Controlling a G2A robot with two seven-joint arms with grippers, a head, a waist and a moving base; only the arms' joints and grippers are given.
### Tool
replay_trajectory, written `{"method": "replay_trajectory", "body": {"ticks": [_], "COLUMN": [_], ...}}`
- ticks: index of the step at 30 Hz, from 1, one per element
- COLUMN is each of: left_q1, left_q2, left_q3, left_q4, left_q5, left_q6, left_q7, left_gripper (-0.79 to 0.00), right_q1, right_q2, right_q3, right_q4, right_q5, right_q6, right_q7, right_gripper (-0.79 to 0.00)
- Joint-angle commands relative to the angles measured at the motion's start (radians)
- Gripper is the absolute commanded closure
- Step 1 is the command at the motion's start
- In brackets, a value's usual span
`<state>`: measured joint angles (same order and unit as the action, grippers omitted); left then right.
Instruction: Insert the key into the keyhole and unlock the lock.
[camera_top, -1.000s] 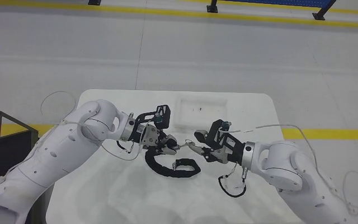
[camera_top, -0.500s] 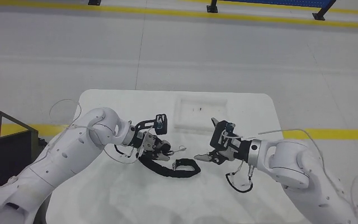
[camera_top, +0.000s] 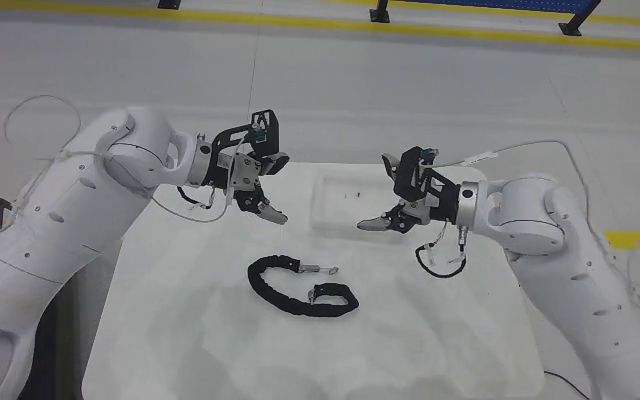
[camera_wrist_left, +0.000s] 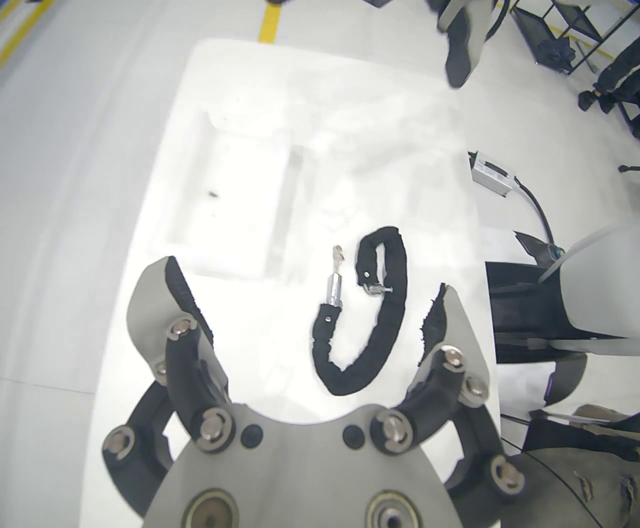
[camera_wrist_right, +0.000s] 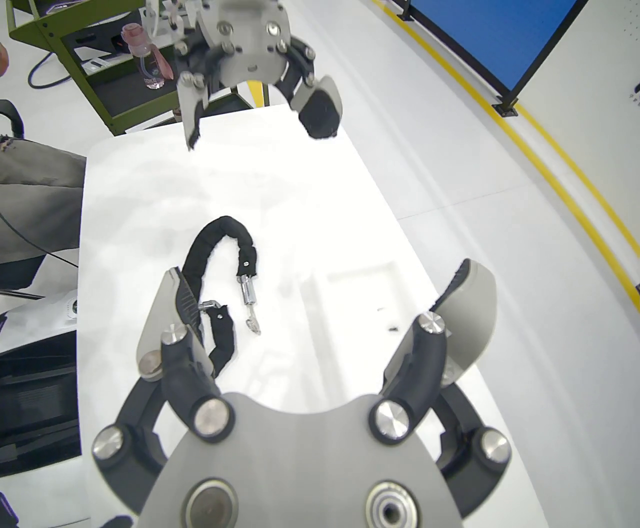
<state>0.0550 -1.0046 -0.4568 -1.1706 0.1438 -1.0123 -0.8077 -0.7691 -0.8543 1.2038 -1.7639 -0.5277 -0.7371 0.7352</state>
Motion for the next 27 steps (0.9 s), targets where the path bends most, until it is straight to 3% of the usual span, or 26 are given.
{"method": "replay_trajectory", "body": {"ticks": [1,9,15,27], "left_q1": [-0.039,-0.158,-0.201,-0.203], "left_q2": [0.001,-0.023,-0.038,-0.039], "left_q3": [-0.002,0.022,0.048,0.051], "left_q4": [0.019,0.119,0.165,0.168], "left_q5": [-0.027,-0.081,-0.105,-0.106], "left_q6": [0.0,0.0,0.0,0.0], "left_q7": [0.0,0.0,0.0,0.0], "left_gripper": [-0.785,-0.785,-0.785,-0.784], "right_q1": [0.079,0.324,0.439,0.45], "right_q2": [-0.006,-0.042,-0.068,-0.071], "right_q3": [-0.02,-0.128,-0.193,-0.202], "right_q4": [0.056,0.214,0.292,0.303], "right_q5": [0.02,0.099,0.119,0.123], "right_q6": [-0.006,-0.025,0.003,0.008], "right_q7": [0.017,0.048,0.047,0.043], "right_gripper": [-0.785,-0.785,-0.785,-0.784]}}
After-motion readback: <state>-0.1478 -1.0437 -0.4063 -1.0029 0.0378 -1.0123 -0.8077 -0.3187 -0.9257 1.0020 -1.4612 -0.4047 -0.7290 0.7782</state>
